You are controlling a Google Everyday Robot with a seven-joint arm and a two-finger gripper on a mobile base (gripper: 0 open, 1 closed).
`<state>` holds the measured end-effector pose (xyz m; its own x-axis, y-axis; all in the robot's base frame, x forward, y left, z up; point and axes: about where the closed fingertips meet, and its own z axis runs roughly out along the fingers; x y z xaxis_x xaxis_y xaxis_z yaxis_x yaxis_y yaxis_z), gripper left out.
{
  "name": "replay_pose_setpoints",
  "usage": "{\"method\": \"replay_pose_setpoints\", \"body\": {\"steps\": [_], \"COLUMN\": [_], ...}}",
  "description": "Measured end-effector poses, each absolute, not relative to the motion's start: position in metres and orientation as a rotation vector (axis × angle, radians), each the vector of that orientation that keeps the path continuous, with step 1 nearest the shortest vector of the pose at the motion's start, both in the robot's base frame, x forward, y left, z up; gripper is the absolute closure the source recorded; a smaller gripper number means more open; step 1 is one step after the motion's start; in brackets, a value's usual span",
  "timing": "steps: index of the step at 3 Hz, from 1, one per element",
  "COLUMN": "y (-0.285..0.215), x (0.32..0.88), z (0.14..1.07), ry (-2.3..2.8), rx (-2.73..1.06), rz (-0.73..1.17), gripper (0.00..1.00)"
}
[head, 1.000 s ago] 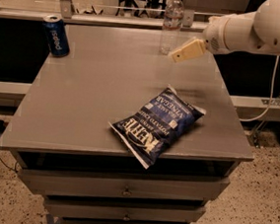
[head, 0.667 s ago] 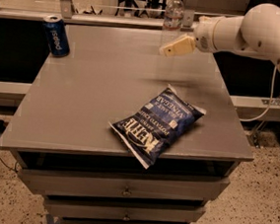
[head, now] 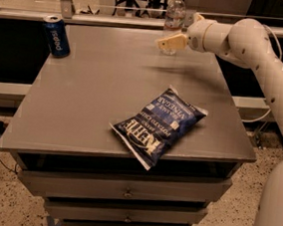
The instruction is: Move water bottle near blue chip bag
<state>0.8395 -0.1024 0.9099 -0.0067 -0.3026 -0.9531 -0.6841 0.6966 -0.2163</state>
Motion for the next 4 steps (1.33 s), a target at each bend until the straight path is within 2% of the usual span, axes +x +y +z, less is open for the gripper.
{"method": "replay_pose_setpoints", "body": {"steps": [1, 2, 4], "y": [-0.103, -0.098, -0.096], "x": [0.862, 0.874, 0.862], "z": [0.906, 0.901, 0.903], "ry": [1.569, 1.594, 1.642], "rx": [-0.778, -0.763, -0.779], "rz": [0.366, 0.401, 0.51], "gripper": [0.0, 0.16, 0.63]}}
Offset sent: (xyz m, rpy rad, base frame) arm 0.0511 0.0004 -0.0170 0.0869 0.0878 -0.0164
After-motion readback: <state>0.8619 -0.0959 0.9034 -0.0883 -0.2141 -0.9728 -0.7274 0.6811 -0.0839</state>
